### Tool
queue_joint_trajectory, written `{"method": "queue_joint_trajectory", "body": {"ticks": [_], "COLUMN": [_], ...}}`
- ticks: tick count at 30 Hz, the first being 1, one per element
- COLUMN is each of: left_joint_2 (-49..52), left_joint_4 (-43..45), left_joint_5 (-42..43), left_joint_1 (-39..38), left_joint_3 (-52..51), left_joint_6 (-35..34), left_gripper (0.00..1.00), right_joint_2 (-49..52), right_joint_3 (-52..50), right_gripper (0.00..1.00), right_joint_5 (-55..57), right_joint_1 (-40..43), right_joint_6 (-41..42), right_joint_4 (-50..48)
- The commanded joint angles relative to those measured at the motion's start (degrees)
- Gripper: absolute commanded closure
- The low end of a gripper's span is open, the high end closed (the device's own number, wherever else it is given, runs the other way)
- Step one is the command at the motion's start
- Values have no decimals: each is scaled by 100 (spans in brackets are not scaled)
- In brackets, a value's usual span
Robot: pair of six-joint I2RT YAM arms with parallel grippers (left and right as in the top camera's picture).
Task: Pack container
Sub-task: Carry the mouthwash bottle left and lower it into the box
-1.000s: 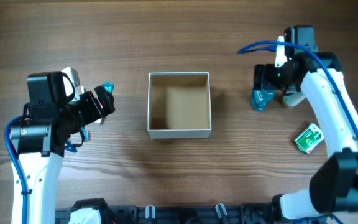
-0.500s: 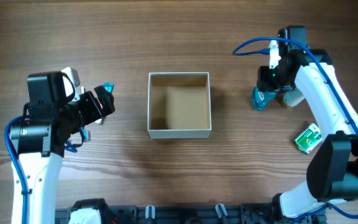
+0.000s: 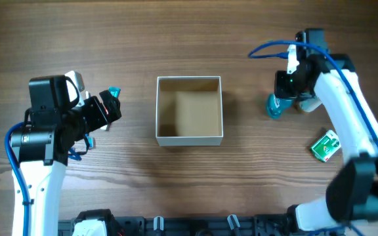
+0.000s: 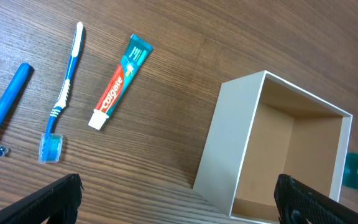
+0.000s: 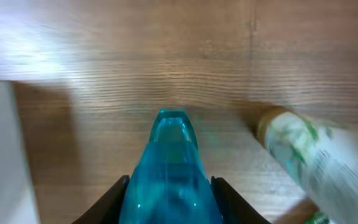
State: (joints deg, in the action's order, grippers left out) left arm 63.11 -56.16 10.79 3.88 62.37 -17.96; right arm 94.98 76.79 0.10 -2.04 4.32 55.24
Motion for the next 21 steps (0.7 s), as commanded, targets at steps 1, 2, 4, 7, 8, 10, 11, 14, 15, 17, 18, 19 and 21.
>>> {"method": "queue_joint_trajectory", "body": {"ticks": [1,2,4,7,8,10,11,14,15,17,18,19,21], "left_joint_2": [-11,-11,-11,-11,-11,-11,-11,-11,-9,-9,-9,-9,-9], "left_joint_4": [20,24,59,101,92,81,74,9,-28,-59,-70,-74,-70], "left_joint_5": [-37,-39,-39,-249,-420,-756,-922,-1694,-1967,-2166,-2247,-2302,-2332], "left_joint_1": [42,42,42,42,42,42,42,42,42,42,42,42,42], "left_joint_3": [98,98,98,98,98,98,98,98,98,98,98,98,98], "left_joint_6": [-50,-50,-52,-55,-55,-55,-55,-55,-55,-48,-44,-26,-28], "left_gripper": [0,0,0,0,0,0,0,0,0,0,0,0,0], "right_joint_2": [-1397,-1648,-1880,-1718,-1574,-1287,-1130,-509,-275,68,208,341,664], "right_joint_3": [168,275,566,1405,1648,1937,2035,2168,2168,2168,2168,2168,2168], "right_gripper": [96,96,96,96,96,96,96,96,96,96,96,96,96], "right_joint_5": [26,63,374,986,1003,1001,1003,1078,1152,1154,1154,1150,1165], "right_joint_1": [-662,-929,-1429,-2389,-2647,-2997,-3139,-3560,-3694,-3825,-3858,-3871,-3888], "right_joint_6": [374,487,826,1397,1550,1766,1864,2144,2256,2450,2542,2653,2918], "right_joint_4": [-15,31,184,632,695,706,699,479,348,179,127,76,-66]}}
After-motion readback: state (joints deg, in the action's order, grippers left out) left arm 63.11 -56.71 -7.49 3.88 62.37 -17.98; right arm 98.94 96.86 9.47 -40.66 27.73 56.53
